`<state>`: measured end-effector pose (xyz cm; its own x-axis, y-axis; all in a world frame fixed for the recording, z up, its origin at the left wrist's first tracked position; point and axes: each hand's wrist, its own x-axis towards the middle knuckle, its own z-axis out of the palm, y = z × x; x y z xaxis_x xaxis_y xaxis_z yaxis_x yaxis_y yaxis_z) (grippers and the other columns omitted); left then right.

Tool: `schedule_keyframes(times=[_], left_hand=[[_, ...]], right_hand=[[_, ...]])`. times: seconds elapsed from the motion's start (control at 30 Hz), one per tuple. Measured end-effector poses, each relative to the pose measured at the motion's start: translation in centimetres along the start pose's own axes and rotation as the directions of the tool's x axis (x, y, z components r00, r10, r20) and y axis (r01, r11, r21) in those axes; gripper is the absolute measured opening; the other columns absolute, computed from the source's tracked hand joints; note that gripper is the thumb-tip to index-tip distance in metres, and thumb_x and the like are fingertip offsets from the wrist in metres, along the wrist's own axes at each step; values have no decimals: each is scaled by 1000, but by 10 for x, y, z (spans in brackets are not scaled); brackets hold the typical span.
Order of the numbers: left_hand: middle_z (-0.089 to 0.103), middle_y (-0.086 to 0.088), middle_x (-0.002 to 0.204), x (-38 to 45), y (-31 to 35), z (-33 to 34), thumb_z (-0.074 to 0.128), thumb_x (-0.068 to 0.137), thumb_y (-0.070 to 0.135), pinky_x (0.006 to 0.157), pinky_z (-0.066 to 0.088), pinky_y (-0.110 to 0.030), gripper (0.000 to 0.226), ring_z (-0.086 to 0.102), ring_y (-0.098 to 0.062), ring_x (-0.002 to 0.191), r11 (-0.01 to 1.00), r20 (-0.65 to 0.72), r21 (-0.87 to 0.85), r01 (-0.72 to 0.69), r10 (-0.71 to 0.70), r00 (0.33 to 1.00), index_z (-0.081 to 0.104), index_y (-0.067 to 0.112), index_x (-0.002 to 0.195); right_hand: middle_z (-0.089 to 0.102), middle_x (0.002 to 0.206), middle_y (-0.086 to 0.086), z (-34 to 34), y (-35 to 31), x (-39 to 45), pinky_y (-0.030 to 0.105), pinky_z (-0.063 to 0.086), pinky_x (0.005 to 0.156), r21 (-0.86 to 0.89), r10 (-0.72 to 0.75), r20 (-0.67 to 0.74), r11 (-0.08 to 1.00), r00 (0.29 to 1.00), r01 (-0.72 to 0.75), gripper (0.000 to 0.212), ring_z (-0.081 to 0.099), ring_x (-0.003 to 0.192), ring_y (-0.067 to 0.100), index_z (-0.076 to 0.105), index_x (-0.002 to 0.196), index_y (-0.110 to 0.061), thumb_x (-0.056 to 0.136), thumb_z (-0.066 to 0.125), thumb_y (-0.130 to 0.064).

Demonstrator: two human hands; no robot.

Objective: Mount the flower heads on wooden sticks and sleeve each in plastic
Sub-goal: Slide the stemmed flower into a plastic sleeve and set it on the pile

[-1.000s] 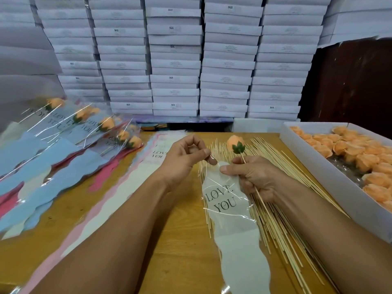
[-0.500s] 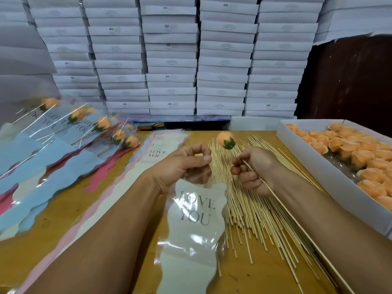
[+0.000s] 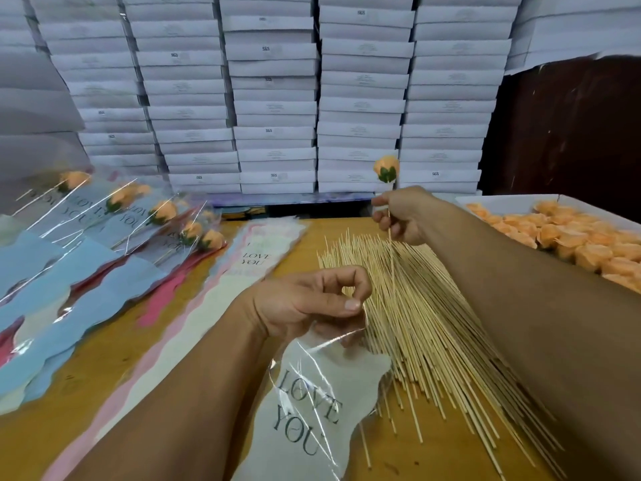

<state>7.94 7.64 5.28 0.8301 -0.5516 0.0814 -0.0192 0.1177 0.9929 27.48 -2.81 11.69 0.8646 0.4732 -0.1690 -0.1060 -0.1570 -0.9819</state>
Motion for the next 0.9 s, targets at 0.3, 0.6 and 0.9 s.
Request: schedule_keyframes(times=[0.3,0.6,0.9], left_hand=[[38,-10,69,-1,0,3,74,87,18,46,25,-23,21,22,-24,55,999,18,-8,31,-31,999,54,14,91],[43,-8,68,-3,2,2,73,87,14,46,31,-18,17,37,-16,57,999,6,-35,5,-4,1000,57,13,89],[57,-2,71,-2,2,0,70,90,16,53,29,-23,15,49,-12,61,1000,-60,-7,-30,29,998,55,16,90]], right_hand=[[63,74,11,20,-10,11,15,30,35,74,-46,-129,996,991,56,35,44,43,9,55,128,-7,103,31,-3],[63,75,8,-3,-4,4,16,29,34,141,6,-205,990,979,23,35,45,46,9,55,127,-10,102,32,-4],[62,73,9,9,3,-14,15,29,34,102,-14,-168,994,986,31,28,45,42,9,57,123,-7,103,37,-6]])
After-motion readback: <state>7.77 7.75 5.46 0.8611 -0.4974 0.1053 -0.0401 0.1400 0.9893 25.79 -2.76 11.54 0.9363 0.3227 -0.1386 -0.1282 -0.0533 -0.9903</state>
